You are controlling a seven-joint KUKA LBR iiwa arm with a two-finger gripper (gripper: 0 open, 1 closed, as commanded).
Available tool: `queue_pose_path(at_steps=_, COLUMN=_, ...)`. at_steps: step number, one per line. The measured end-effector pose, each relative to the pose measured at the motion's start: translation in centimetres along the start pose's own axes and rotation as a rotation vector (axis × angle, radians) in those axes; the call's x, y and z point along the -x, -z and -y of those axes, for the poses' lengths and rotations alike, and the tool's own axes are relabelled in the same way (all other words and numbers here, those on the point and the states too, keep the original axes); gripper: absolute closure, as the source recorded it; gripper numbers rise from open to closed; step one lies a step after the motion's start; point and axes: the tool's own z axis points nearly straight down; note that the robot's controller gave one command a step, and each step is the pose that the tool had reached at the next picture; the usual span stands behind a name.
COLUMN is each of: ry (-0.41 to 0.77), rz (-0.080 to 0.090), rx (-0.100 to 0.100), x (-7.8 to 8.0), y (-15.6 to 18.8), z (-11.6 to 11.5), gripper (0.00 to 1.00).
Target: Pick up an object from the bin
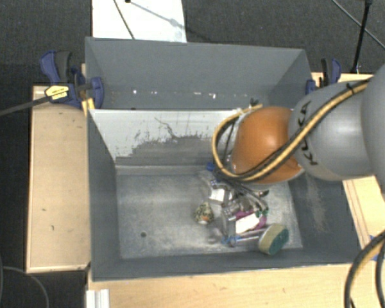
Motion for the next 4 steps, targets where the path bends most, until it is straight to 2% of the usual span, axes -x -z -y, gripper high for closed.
queue_pose_path(at_steps=1, ry=0.09, rz=0.0, rx=-0.002, x=-0.9, y=0.0, z=-0.5, gripper=0.0)
queue_pose_path(at_steps=2, ry=0.214, rz=-0.005, rx=-0.001, x=-1.0, y=-0.2, z=-1.3, gripper=0.0)
queue_pose_path(at_steps=3, ry=0.207, rz=-0.022, rx=0.002, x=-1.4, y=-0.6, z=-1.3, gripper=1.0)
queue_pose_path(at_steps=4, ry=0.243, rz=-0.014, rx=0.001, x=-3.4, y=13.0, z=-3.1, gripper=1.0)
